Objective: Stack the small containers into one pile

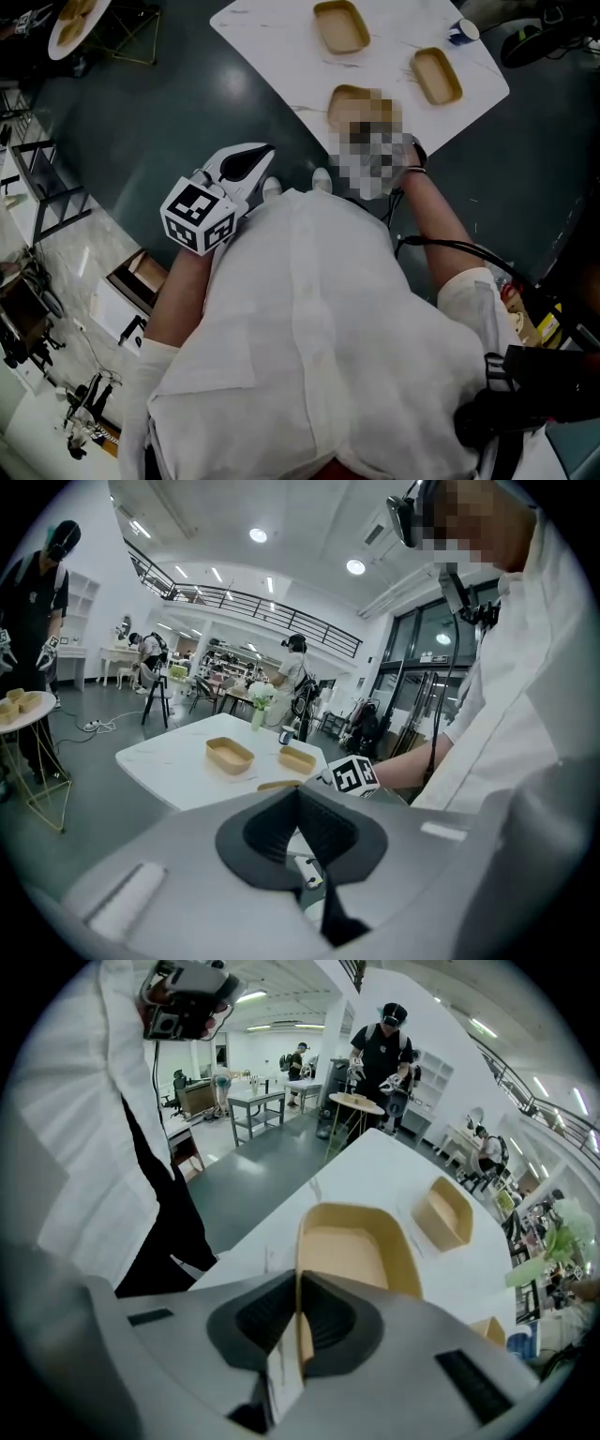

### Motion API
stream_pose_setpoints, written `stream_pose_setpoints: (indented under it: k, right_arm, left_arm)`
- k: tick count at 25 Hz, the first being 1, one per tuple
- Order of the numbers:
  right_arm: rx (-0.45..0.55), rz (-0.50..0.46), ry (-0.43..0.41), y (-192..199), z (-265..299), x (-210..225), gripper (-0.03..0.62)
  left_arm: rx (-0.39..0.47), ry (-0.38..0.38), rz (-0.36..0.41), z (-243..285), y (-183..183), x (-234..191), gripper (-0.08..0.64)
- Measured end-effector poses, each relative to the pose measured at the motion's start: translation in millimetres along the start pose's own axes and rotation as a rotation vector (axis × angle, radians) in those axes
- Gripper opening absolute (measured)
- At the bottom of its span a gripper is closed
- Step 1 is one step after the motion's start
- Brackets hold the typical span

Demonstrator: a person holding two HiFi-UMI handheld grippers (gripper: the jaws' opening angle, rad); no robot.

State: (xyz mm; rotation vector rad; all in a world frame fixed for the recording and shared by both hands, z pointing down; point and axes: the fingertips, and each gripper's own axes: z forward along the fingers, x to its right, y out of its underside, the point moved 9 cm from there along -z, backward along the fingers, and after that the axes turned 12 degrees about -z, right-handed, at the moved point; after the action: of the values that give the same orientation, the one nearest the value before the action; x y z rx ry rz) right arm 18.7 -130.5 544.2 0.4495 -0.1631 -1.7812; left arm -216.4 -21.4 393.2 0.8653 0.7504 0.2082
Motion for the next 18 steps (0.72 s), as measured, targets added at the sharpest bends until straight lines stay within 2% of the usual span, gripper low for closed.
stream_pose_setpoints:
  k: [7,18]
  right_arm:
    - [0.014,0.03,0.045,0,-22,5,0.017]
    - [-0.011,0.178,0.198,27,-77,32,0.017]
  left_arm:
    - [0.003,0.013,0.017,11,-5,9,0.006]
    - [-0.016,0.051,0.047,35,-13,27,0.006]
